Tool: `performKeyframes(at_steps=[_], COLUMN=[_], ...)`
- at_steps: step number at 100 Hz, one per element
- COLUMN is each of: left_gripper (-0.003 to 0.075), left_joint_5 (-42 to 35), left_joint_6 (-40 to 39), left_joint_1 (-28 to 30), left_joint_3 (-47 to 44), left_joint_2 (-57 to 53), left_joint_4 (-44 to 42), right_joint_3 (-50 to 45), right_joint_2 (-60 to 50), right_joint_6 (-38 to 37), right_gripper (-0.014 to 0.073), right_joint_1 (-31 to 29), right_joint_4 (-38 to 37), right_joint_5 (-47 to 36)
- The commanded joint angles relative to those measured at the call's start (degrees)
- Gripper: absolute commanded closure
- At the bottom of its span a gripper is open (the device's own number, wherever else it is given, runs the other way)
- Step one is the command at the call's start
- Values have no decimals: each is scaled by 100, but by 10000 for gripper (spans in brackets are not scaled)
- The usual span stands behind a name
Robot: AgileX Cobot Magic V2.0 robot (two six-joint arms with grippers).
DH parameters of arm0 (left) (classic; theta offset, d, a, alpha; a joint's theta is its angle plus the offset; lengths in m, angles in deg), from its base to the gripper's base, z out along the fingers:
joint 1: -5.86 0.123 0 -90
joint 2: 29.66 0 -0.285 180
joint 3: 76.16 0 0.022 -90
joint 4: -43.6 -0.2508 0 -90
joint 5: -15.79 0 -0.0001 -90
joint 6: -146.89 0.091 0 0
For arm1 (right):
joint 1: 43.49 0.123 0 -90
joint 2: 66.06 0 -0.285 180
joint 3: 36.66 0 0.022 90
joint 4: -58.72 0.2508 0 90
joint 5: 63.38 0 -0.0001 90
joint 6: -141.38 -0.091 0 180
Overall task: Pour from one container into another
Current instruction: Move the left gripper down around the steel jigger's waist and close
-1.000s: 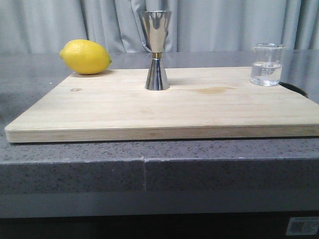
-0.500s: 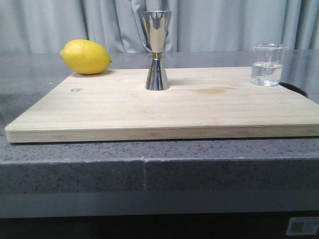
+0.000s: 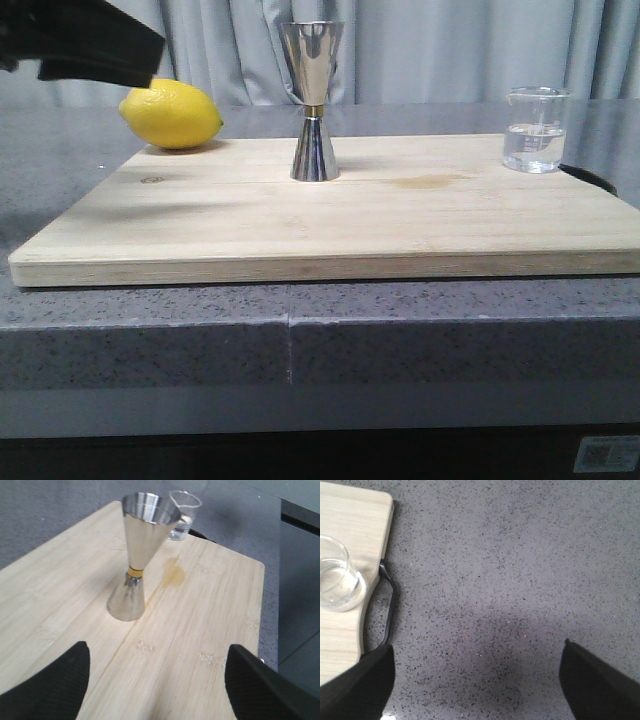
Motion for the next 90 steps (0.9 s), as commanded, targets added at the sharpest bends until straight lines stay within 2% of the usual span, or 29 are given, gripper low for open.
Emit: performKeyframes(at_steps=[1, 19, 62, 90], left_gripper=[211, 211, 212, 212], left_joint_5=[427, 427, 412, 380], left_joint_6=[265, 818, 660, 597], left_joint_1=[-224, -440, -810, -1113], left_joint_3=[165, 215, 1427, 1845], left_joint_2=[5, 245, 982, 1417], left_joint_4=[468, 778, 724, 723], right_joint_3=[172, 172, 172, 172], right_joint_2=[-123, -123, -123, -123], right_joint_6=[57, 57, 57, 57], right_gripper=[-12, -12, -12, -12], right_joint_1=[-45, -45, -45, -45], right_joint_4=[-31, -18, 115, 115], right_joint_5=[-202, -127, -117, -162])
